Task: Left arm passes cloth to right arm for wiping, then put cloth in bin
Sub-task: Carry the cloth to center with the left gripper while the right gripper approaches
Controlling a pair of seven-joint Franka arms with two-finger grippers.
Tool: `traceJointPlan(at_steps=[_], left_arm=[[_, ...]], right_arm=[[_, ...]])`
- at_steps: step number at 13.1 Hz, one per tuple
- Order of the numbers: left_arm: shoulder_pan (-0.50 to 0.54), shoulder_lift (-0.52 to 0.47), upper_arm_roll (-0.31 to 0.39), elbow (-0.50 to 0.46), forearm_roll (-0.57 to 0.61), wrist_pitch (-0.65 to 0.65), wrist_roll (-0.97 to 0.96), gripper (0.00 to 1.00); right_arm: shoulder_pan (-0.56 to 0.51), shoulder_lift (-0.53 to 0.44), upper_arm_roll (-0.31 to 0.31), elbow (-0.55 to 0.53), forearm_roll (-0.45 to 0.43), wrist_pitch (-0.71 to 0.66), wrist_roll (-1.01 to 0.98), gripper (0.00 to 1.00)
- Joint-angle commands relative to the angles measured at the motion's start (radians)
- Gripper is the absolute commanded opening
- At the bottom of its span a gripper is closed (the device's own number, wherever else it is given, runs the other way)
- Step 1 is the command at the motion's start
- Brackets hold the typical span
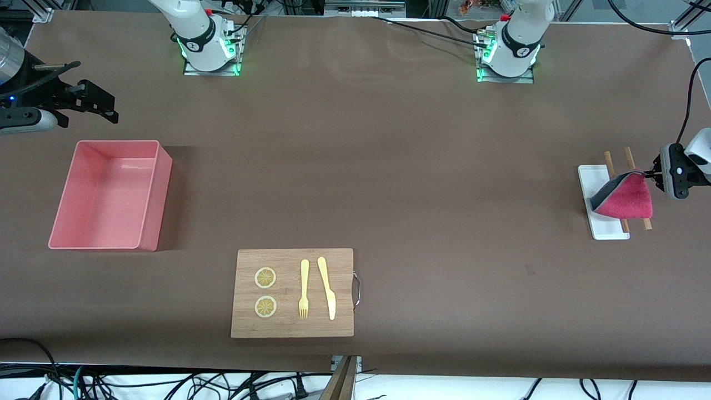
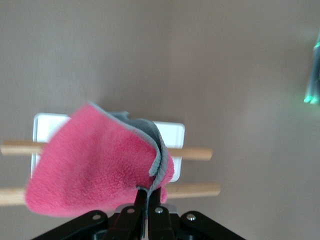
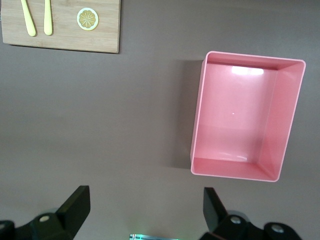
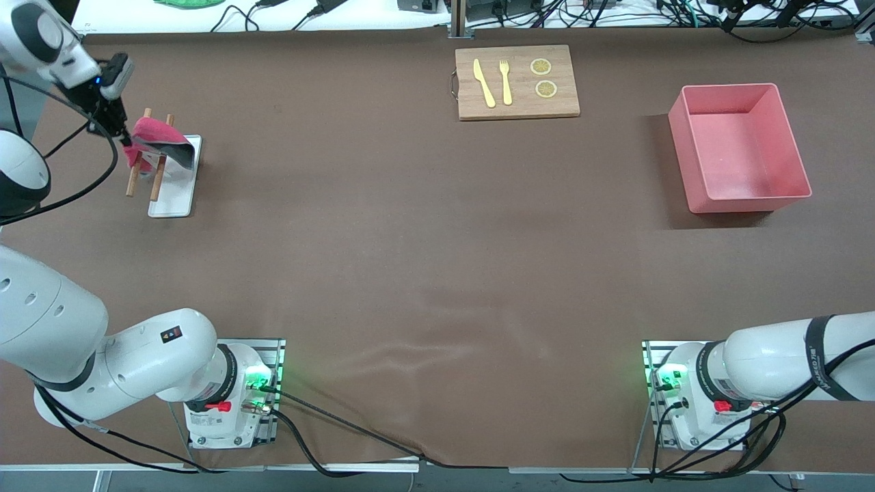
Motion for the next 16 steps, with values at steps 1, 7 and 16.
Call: traceJointPlan(at_steps=[1,7,16], left_arm=[[-0.001,-0.003,-0.118,0.124,0.004,-0.191,-0.196,0.0],[-0.078,-0.003,-0.381,0.287,-0.035,-0.408,-0.787,0.0],[-0.38,0.074,-0.43,0.344,-0.184,-0.301,-1.115,0.0]], right_arm=[[-0.005,0.009,0.003,0.024,-0.006,-0.021,-0.007,1.0],[-0.003,0.011,0.003,0.025,-0.015,-0.018,-0.018,1.0],[0.078,0.188,0.012,0.038,0.025,-0.115,-0.018,1.0]])
